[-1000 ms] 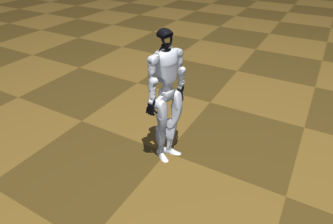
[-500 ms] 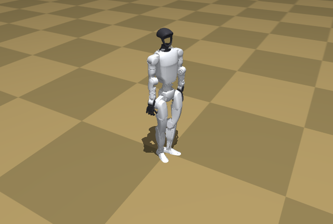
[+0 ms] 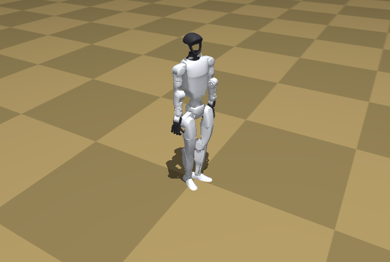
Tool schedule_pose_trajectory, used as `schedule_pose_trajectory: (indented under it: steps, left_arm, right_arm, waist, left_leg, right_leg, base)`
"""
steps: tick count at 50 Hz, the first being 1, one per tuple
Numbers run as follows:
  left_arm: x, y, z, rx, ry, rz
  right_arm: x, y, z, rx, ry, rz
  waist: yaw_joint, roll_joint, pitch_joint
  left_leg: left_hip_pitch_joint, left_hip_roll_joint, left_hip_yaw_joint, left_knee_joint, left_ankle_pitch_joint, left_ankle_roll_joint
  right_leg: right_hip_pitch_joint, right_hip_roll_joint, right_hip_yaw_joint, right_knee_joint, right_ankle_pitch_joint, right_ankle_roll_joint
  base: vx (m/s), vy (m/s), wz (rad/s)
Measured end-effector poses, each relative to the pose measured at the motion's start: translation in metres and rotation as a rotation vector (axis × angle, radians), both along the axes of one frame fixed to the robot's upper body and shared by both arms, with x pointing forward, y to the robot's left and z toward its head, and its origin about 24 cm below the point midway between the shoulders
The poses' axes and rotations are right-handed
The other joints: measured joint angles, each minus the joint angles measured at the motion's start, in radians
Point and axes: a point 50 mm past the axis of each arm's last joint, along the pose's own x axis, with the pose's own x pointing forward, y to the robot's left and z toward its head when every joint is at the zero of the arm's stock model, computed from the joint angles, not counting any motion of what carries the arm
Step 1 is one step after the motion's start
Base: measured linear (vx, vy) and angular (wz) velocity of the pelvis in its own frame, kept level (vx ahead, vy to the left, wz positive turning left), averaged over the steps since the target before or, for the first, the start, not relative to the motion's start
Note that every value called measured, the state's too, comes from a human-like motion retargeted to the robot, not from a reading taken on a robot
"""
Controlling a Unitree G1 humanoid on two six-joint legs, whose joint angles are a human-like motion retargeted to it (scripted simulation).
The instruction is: In place motions
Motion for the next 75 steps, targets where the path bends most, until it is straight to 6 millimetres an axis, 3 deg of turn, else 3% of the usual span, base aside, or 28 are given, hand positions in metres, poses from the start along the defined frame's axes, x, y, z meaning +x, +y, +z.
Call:
schedule_pose_trajectory:
  steps: [75]
  left_arm:
    - [0.0001, -0.0007, 0.0000, -0.001, 0.001, 0.017]
  right_arm:
    - [0.0017, 0.0004, -0.0001, 0.000, -0.003, 0.012]
  waist:
    - [-0.013, 0.002, 0.005]
  left_leg:
    - [-0.005, 0.002, 0.000, 0.001, 0.008, 0.005]
  right_leg:
    - [-0.012, 0.000, 0.007, 0.008, 0.010, -0.004]
  base:
    - [0.00, 0.00, 0.00]
